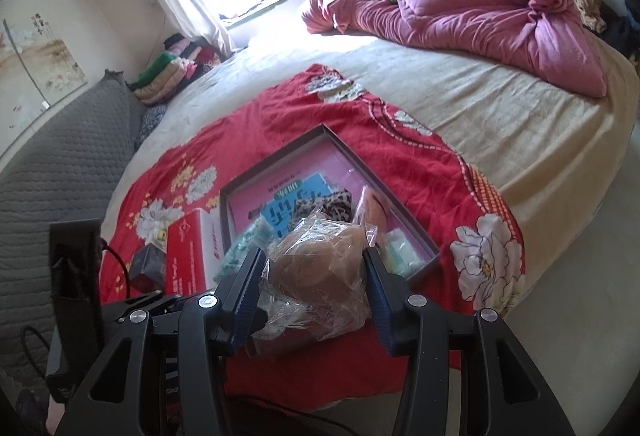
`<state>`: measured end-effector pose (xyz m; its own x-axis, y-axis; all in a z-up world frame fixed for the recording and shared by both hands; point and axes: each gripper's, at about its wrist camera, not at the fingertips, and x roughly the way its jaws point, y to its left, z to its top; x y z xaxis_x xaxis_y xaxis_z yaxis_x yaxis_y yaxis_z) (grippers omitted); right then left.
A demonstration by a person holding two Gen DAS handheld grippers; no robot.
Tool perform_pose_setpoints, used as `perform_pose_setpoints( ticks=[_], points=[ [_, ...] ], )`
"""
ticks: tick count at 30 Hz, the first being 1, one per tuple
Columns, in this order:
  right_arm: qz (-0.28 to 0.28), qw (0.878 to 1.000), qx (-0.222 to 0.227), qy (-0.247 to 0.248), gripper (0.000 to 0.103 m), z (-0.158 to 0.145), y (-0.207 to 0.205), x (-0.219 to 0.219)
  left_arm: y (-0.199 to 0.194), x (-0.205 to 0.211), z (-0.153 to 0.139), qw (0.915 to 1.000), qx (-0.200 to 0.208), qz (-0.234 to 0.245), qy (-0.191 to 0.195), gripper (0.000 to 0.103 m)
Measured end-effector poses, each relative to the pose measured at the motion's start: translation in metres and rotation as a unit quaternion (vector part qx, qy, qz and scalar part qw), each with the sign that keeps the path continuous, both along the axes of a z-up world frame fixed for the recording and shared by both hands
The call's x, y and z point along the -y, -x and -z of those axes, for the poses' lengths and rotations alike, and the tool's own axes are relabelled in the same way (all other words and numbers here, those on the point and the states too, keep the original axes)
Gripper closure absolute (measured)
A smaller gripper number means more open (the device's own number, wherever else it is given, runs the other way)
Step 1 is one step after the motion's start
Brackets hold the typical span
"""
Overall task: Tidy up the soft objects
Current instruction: 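Lift and carry the bagged ball and bread roll over the pink tray, then lower both bags into the tray and open both tools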
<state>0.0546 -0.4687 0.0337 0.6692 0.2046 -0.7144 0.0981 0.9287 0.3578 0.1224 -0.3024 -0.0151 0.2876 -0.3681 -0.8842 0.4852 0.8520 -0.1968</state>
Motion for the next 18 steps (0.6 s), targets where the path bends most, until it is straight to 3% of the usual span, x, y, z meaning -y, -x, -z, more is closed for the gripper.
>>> perform_pose_setpoints(
  ticks=[18],
  points=[
    [-0.027, 0.999, -0.032, 0.028, 0.052, 0.035, -0.016, -0.008, -0.042, -0.006, 0.019, 0.9997, -0.008, -0.021, -0.013, 0.049]
  ],
)
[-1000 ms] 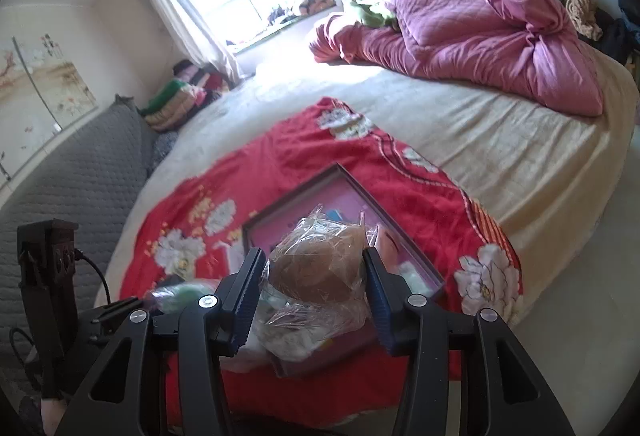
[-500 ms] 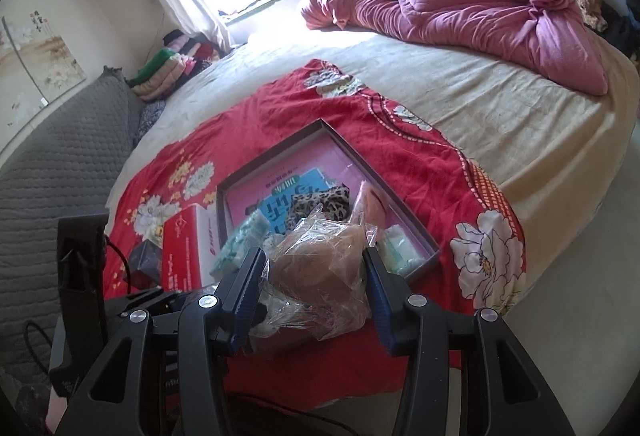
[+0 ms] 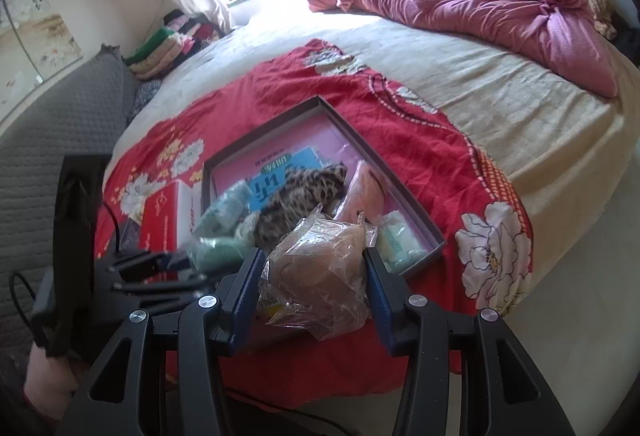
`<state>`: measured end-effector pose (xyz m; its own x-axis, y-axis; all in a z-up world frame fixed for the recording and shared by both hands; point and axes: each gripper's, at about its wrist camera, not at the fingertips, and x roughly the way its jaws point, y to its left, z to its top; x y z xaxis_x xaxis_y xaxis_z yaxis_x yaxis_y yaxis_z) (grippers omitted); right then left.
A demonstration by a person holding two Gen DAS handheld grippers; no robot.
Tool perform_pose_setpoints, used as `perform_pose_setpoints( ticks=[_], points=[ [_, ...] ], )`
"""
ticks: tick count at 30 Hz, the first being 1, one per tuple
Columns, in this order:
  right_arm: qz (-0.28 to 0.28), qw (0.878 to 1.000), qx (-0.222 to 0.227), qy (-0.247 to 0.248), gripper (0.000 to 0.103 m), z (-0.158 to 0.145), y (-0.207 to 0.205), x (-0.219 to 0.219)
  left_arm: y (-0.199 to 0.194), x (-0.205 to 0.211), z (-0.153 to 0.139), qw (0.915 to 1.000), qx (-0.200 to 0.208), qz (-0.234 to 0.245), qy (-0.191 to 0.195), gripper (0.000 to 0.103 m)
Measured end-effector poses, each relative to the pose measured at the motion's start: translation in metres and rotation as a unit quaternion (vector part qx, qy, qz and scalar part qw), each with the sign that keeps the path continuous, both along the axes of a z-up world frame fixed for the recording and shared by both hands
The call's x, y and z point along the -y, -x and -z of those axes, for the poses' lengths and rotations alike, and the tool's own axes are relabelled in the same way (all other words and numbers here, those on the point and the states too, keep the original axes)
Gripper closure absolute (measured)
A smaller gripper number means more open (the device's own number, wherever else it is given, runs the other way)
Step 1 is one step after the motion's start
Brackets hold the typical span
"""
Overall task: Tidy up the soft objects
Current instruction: 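Lower both bags into the tray and open both tools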
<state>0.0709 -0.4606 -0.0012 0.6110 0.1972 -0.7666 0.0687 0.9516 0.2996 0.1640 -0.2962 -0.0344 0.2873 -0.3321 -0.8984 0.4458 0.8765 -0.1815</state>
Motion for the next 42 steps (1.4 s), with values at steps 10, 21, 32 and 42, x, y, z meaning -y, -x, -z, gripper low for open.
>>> perform_pose_setpoints(
  ticks=[10, 21, 32, 42],
  points=[
    [-0.055, 0.996, 0.002, 0.064, 0.052, 0.024, -0.009, -0.035, -0.015, -0.006, 0.000, 0.9999, -0.003, -0.008, 0.008, 0.049],
    [-0.072, 0.994, 0.005, 0.086, 0.052, 0.056, -0.013, -0.048, -0.015, -0.007, 0.003, 0.9999, -0.002, -0.007, 0.007, 0.048],
    [-0.076, 0.991, 0.014, 0.111, 0.050, 0.060, -0.015, -0.051, -0.016, -0.005, 0.004, 1.0000, -0.002, -0.007, 0.006, 0.048],
    [-0.082, 0.991, 0.011, 0.104, 0.044, 0.060, -0.010, -0.053, -0.015, -0.004, 0.002, 1.0000, -0.003, -0.006, 0.004, 0.047]
  ],
)
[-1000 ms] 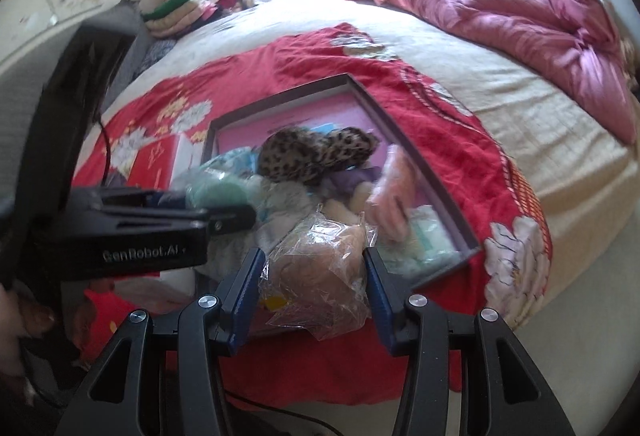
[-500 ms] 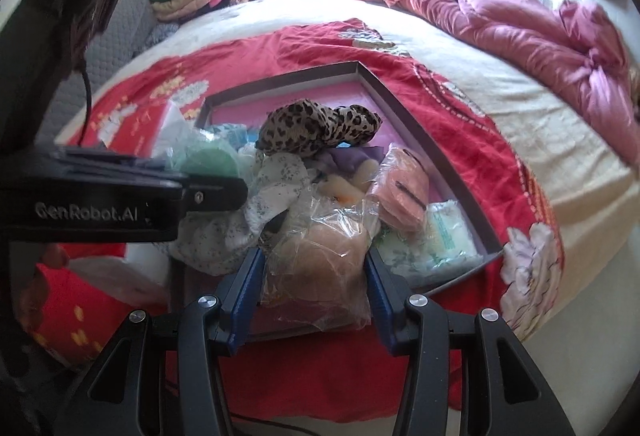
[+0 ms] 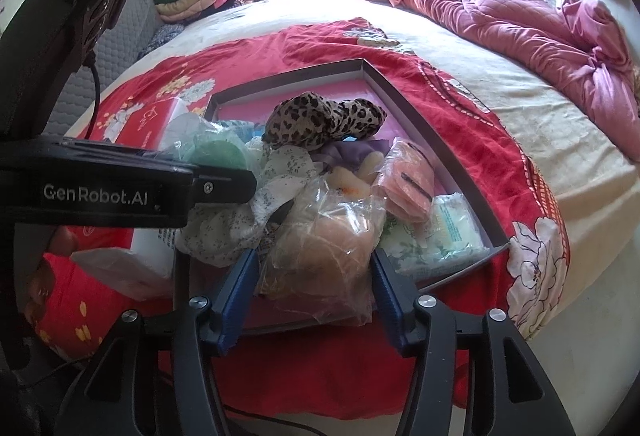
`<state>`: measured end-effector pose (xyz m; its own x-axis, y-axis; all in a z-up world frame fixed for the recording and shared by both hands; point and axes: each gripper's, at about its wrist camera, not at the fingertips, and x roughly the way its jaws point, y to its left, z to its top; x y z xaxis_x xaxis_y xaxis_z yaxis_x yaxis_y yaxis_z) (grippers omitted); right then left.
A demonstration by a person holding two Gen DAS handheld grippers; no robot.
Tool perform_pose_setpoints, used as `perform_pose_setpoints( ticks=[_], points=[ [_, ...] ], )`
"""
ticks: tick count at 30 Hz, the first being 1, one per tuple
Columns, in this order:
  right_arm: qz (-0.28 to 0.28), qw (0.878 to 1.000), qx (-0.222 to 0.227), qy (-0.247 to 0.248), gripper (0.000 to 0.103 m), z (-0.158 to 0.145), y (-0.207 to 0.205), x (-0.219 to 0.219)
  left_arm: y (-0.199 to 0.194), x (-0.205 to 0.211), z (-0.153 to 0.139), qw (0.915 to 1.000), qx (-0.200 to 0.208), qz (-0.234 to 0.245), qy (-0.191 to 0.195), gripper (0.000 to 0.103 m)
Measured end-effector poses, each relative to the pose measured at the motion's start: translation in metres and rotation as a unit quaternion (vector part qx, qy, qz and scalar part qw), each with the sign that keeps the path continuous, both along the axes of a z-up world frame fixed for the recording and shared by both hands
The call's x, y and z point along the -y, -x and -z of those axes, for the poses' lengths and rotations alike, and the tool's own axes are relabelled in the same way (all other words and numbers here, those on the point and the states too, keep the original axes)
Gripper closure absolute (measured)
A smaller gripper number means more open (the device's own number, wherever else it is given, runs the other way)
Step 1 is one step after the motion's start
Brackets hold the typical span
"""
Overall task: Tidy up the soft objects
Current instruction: 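Lower both bags into the tray and open both tools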
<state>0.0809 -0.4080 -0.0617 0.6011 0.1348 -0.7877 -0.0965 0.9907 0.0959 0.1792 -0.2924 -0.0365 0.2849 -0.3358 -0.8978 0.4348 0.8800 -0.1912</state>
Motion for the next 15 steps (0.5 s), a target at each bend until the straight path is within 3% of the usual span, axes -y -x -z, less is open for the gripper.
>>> perform_pose_setpoints(
  ticks=[4, 7, 15],
  points=[
    [0.000, 1.000, 0.001, 0.004, 0.043, -0.002, 0.003, 0.000, -0.001, 0.000, -0.001, 1.0000, 0.002, 0.003, 0.000, 0.046],
    [0.001, 1.000, 0.009, 0.009, 0.034, -0.008, 0.006, 0.001, 0.001, 0.000, -0.002, 1.0000, 0.003, 0.004, 0.001, 0.044],
    [0.009, 1.000, 0.020, 0.007, 0.033, -0.023, 0.012, 0.008, 0.005, -0.001, -0.007, 1.0000, 0.007, 0.003, 0.003, 0.040]
  ],
)
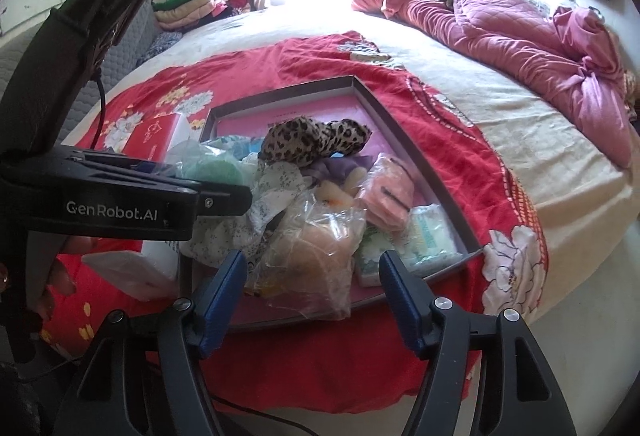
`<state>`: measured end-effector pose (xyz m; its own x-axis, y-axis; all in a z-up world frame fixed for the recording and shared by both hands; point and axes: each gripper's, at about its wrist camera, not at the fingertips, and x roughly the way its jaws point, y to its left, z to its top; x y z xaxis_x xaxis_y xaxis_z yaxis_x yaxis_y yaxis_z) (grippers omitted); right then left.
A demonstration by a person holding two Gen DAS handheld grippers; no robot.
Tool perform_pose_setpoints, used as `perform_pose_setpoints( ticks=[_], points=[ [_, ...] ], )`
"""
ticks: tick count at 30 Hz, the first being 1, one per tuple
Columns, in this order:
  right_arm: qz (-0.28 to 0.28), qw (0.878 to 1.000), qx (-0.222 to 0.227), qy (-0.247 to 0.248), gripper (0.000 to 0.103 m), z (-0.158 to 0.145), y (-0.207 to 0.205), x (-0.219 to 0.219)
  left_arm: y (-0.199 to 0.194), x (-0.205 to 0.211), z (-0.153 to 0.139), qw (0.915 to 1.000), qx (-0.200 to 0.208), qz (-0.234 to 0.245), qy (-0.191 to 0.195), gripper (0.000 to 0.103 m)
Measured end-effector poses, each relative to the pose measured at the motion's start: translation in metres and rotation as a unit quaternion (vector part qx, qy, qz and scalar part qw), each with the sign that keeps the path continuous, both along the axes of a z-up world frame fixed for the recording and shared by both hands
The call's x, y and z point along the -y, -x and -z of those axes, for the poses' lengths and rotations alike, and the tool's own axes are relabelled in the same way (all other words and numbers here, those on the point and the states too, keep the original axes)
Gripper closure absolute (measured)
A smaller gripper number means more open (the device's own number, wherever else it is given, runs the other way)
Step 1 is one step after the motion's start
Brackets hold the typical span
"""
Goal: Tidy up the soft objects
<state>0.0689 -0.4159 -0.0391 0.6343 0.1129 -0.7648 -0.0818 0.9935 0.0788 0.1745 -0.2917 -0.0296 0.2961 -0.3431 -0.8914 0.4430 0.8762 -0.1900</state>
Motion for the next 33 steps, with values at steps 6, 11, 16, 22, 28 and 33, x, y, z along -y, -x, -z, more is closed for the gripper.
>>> perform_pose_setpoints(
  ticks=[6, 11, 16, 22, 28, 33],
  points=[
    [0.007, 1.000, 0.010, 0.002, 0.032, -0.010, 0.004, 0.004, 0.002, -0.002, -0.006, 1.0000, 0.007, -0.001, 0.003, 0.038],
    [0.017, 1.000, 0.012, 0.003, 0.032, -0.015, 0.006, 0.007, 0.003, -0.004, -0.010, 0.9999, 0.008, -0.004, 0.005, 0.037],
    [0.026, 1.000, 0.011, -0.010, 0.031, -0.018, 0.009, 0.011, 0.005, -0.007, -0.013, 0.9999, 0.010, -0.007, 0.006, 0.033],
    [0.053, 0.998, 0.008, -0.027, 0.028, -0.029, 0.011, 0.017, 0.014, -0.015, -0.027, 0.9996, 0.021, -0.011, 0.013, 0.027],
    [0.090, 0.993, 0.036, -0.060, 0.028, -0.061, 0.021, 0.026, 0.020, -0.029, -0.052, 0.9987, 0.043, -0.019, 0.018, 0.024],
    [0.090, 0.990, 0.065, -0.091, 0.027, -0.101, 0.031, 0.019, 0.029, -0.047, -0.084, 0.9969, 0.068, -0.027, 0.029, 0.020]
  ],
)
